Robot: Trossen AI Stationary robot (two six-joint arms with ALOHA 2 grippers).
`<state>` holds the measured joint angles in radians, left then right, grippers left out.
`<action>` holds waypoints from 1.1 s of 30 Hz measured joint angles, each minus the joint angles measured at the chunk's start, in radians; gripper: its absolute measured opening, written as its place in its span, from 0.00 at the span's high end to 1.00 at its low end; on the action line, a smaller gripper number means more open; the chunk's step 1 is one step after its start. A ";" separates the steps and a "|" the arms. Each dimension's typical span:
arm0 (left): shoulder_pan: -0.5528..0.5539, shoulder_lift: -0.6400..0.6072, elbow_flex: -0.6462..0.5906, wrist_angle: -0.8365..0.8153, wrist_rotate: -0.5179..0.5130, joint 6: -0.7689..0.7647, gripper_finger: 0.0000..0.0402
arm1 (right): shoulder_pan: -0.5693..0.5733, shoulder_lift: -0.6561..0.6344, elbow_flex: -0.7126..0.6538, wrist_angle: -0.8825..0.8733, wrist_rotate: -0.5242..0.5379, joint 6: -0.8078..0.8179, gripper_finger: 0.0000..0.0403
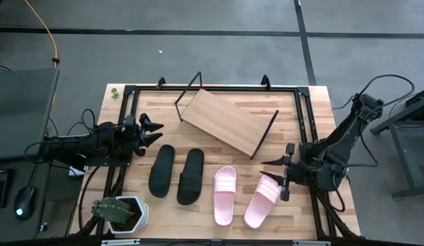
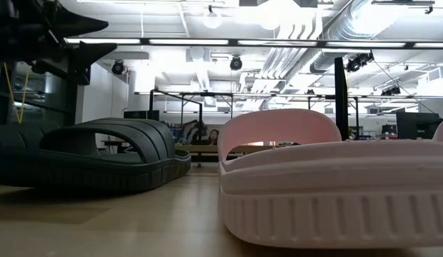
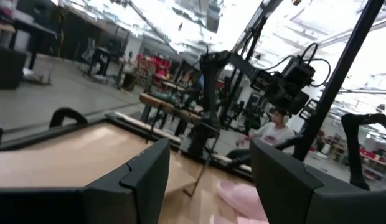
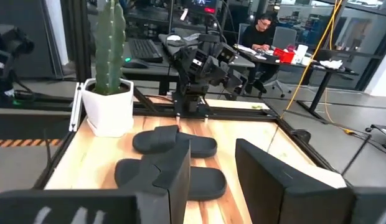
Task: Pick and place slides into the shelf
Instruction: Put the right pink slide on the shelf
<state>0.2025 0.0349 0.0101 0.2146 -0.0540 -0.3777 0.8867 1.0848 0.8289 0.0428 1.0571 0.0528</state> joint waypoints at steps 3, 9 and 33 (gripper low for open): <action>0.000 0.000 0.000 -0.004 0.030 -0.002 0.49 | 0.000 0.070 0.056 -0.016 0.001 0.025 0.71; 0.000 0.000 0.000 -0.006 0.074 -0.024 0.49 | 0.000 0.283 0.287 -0.262 0.034 0.150 0.71; 0.000 0.000 0.000 -0.009 0.124 -0.025 0.49 | 0.011 1.006 1.307 -1.598 -0.218 1.152 0.71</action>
<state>0.2024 0.0349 0.0101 0.2055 0.0698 -0.4030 0.8974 2.0907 2.1355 -1.5552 0.8395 1.2050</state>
